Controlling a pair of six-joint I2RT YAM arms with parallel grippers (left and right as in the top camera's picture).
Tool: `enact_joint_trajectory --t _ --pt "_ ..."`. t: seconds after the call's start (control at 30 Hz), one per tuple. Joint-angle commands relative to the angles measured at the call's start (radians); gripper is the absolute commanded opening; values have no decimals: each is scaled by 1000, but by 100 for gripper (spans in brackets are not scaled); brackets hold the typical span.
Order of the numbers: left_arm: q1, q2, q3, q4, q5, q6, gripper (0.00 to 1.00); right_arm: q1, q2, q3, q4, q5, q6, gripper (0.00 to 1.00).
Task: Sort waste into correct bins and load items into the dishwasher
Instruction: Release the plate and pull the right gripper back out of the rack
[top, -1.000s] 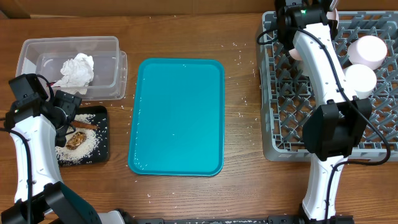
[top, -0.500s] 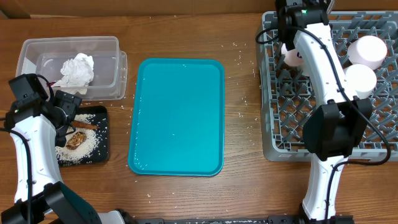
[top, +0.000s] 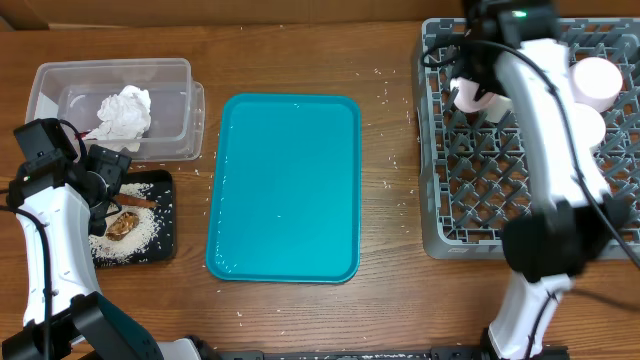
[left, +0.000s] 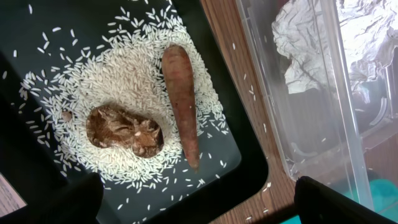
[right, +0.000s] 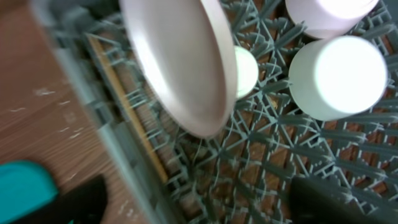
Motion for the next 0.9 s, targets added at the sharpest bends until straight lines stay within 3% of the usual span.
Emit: enact_joint_trajectory --t 0.0,0.2,0.3,0.53,0.67,0.87 --pt "4 3 12 1 4 22 100 0 -217 56 -41 -97 10 100" --pt "4 3 12 1 4 22 100 0 -366 55 -206 -97 63 100" --pt "4 3 12 1 4 22 100 0 -440 -17 -206 -162 16 100" --pt "4 3 12 1 4 22 100 0 -661 -378 -203 -163 85 100" --pt "4 3 12 1 4 22 100 0 -798 -648 -104 -164 160 100" --pt "4 3 12 1 4 22 100 0 -809 -771 -111 -167 159 100"
